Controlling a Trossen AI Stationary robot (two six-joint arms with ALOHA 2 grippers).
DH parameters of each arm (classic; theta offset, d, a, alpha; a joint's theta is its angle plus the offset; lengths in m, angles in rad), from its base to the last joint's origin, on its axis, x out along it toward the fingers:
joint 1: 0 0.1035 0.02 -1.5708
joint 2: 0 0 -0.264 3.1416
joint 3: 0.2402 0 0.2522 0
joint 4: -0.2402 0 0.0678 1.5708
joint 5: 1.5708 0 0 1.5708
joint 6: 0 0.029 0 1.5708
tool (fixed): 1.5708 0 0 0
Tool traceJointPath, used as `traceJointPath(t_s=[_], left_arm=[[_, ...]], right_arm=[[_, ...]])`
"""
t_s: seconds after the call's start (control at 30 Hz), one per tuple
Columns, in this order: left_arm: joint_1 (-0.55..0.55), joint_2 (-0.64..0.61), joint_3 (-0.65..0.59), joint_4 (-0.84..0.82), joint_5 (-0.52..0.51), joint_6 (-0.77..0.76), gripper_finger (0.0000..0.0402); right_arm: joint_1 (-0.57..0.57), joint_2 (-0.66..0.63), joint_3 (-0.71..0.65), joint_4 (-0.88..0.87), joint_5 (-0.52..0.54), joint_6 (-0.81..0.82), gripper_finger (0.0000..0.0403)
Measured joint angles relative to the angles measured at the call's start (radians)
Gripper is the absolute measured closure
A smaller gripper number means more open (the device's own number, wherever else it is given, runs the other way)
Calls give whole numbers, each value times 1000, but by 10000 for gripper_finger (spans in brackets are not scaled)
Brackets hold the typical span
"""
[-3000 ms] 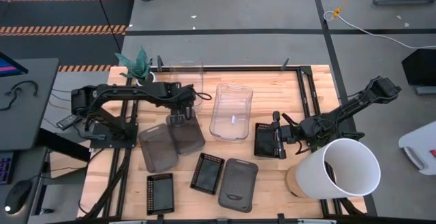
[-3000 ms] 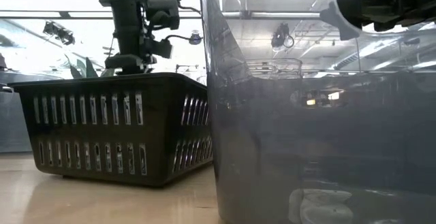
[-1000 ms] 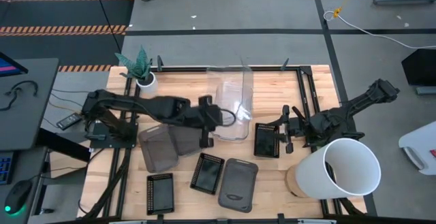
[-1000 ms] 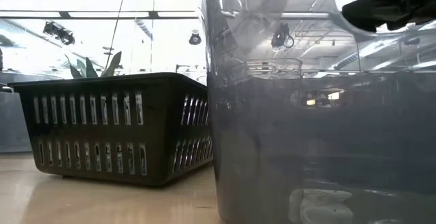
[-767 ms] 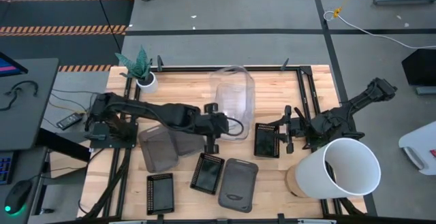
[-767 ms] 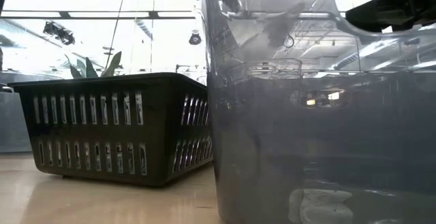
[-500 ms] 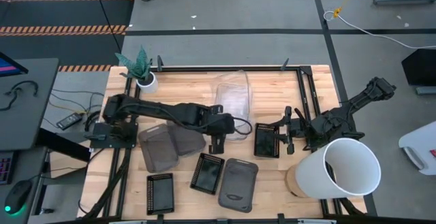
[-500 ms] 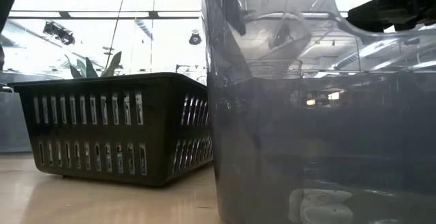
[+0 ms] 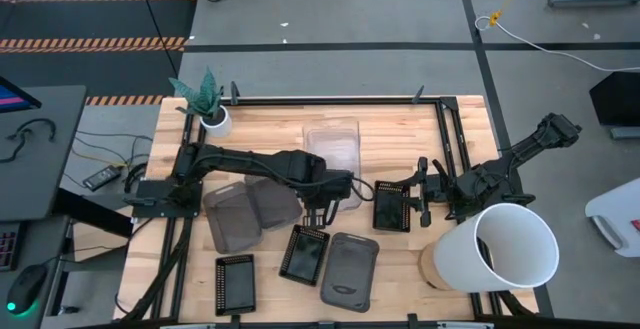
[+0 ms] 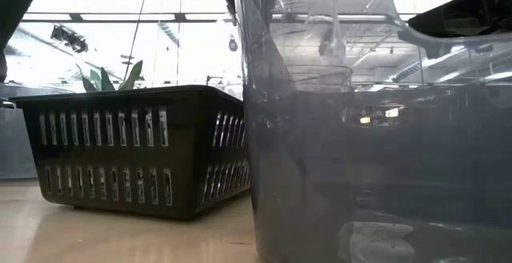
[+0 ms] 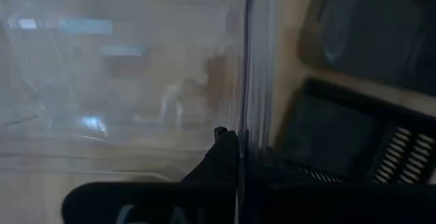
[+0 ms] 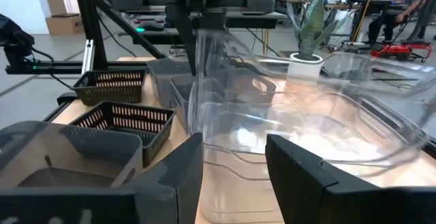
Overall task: Stack baskets by color
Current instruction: Stack the left transparent bin on the right transparent bins
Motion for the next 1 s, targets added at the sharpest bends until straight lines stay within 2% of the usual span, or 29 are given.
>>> traceJointPath(t_s=[0.17,0.47,0.83,1.0], left_arm=[[7,0,0,-28,10,-1,395],[10,0,0,-27,-4,0,356],[10,-23,-1,-28,-58,3,242],[10,-76,-1,-60,-65,7,211]], right_arm=[[0,0,0,7,-4,2,239],[0,0,0,7,-4,30,239],[0,0,0,6,-16,37,239],[0,0,0,6,-18,37,239]])
